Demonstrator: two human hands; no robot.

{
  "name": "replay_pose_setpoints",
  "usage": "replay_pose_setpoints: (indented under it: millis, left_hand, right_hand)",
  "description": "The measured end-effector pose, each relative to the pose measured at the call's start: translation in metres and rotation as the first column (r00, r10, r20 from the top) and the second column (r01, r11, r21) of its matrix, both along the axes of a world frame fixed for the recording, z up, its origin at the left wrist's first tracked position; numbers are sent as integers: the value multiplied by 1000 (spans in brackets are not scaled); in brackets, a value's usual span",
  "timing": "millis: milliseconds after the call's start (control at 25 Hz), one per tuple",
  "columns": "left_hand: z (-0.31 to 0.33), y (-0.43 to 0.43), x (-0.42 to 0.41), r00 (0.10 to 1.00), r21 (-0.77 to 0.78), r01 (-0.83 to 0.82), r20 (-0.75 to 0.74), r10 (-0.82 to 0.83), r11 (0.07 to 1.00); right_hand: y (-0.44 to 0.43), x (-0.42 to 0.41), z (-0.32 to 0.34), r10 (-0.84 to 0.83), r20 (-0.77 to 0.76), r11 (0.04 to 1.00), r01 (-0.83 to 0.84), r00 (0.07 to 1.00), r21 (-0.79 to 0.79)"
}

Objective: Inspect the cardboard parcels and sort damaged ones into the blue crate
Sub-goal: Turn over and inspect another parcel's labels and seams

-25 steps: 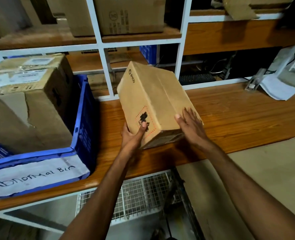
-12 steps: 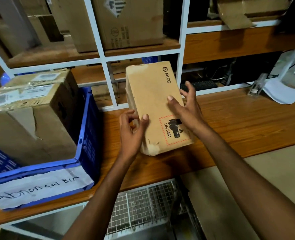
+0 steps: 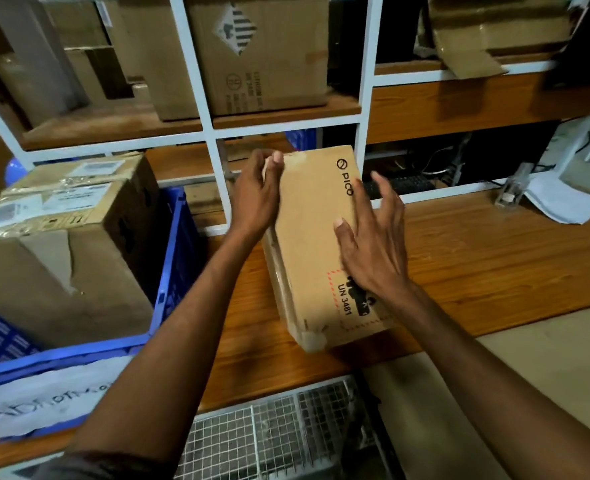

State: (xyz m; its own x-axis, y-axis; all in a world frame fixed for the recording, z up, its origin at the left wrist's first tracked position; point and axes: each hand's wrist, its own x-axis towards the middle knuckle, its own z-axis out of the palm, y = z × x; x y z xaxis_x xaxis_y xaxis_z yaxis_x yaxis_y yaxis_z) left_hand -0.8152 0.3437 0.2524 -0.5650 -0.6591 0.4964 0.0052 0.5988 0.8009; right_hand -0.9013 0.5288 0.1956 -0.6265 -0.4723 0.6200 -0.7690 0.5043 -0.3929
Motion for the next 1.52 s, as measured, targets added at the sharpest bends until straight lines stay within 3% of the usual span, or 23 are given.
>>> replay_pose_setpoints:
  millis: [120, 240, 360, 440, 560, 680, 760, 840, 880, 1000, 1080, 1200, 1360, 1520]
  left_hand:
    - [-14, 4, -3, 994, -73, 21, -104, -28, 997]
    - [-15, 1, 2, 990, -100, 54, -123, -66, 994]
    - [-11, 1, 8, 996, -272, 9, -84, -33, 962]
    - [-10, 3, 8, 994, -345, 37, -83, -70, 938]
    - [-11, 0, 7, 995, -391, 17, -86, -54, 920]
    - [-9, 0, 9, 995, -373, 21, -82, -56, 928]
    - [-5, 7, 14, 998, -265, 41, -39, -53, 963]
    - [-5, 19, 15, 998, -141, -48, 30, 53, 989]
    - [-5, 26, 14, 991, -117, -120, 46, 126, 986]
    - [-4, 38, 5, 978, -164, -206, -2, 209, 965]
    - [-5, 35, 1, 985, -169, -174, -6, 175, 970]
    - [-14, 28, 7, 999, -81, -49, -28, 47, 996]
    - [-15, 23, 12, 991, -51, -31, -134, 24, 998]
    - [-21, 26, 16, 986, 52, 68, -156, -59, 996]
  right_hand:
    - [-10, -12, 26, 90, -95, 995, -86, 991, 44]
    - [-17, -25, 47, 81, -61, 992, -86, 995, -97]
    - [-21, -22, 51, 83, -213, 977, -121, 974, -175]
    - [-25, -12, 35, 73, -292, 985, -114, 954, -128]
    - [-34, 0, 14, 26, -278, 996, -48, 960, -73]
    - [-34, -1, 26, 54, -134, 986, -74, 989, -149]
    - [-31, -11, 48, 68, 138, 966, -30, 988, -256]
    - [-29, -22, 64, 152, 408, 957, -31, 900, -288]
    - [-29, -24, 65, 203, 472, 955, -67, 858, -288]
    - [-33, -22, 58, 168, 407, 948, -34, 898, -316]
    - [-33, -26, 61, 144, 393, 949, -14, 908, -316]
    - [-21, -31, 61, 265, 509, 941, -104, 819, -323]
    - [-19, -29, 57, 260, 416, 931, -112, 871, -347]
    - [-12, -33, 53, 361, 550, 906, -144, 753, -398]
